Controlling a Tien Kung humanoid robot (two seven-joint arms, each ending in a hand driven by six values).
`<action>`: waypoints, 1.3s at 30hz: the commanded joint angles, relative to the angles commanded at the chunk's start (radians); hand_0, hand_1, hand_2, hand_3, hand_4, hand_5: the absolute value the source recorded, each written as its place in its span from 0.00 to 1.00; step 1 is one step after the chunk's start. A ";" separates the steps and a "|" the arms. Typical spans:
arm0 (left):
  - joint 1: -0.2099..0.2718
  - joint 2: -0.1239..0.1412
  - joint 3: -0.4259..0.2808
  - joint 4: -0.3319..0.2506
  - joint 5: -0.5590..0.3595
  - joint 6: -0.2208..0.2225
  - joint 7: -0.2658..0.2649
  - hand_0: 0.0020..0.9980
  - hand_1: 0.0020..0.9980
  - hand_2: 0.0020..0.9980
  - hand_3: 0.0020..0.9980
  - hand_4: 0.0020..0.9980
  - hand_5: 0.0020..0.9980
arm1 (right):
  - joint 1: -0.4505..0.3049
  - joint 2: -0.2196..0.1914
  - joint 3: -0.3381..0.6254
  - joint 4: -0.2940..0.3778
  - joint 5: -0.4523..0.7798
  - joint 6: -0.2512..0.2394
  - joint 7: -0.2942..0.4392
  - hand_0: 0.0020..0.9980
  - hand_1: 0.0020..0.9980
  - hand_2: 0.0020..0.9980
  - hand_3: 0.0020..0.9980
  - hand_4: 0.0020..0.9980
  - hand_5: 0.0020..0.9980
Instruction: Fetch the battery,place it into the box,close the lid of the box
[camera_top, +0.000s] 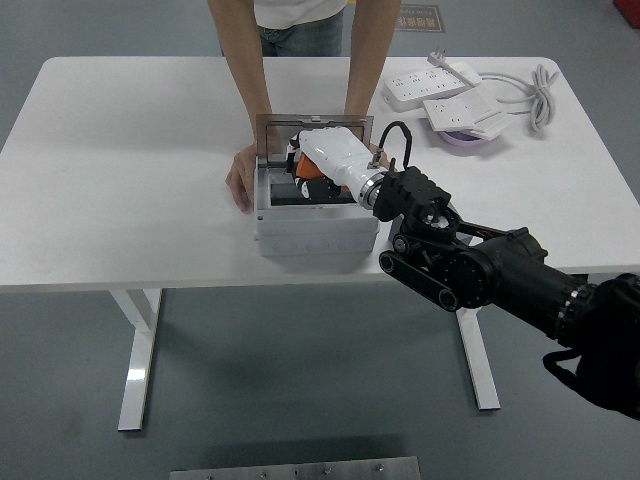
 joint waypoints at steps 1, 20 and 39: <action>0.000 0.000 0.000 0.000 0.001 0.000 0.000 0.69 0.75 0.60 0.50 0.33 0.01 | -0.001 0.001 -0.001 -0.006 0.002 -0.009 0.003 0.06 0.23 0.28 0.33 0.08 0.04; -0.005 0.000 -0.004 0.001 0.006 -0.001 0.000 0.69 0.75 0.60 0.50 0.34 0.00 | -0.016 0.012 -0.008 -0.031 0.041 -0.052 0.025 0.07 0.24 0.28 0.33 0.08 0.05; -0.009 -0.001 -0.006 0.001 0.009 0.000 0.000 0.69 0.75 0.60 0.50 0.34 0.00 | -0.020 0.020 0.003 -0.041 0.069 -0.033 0.031 0.07 0.24 0.28 0.34 0.09 0.05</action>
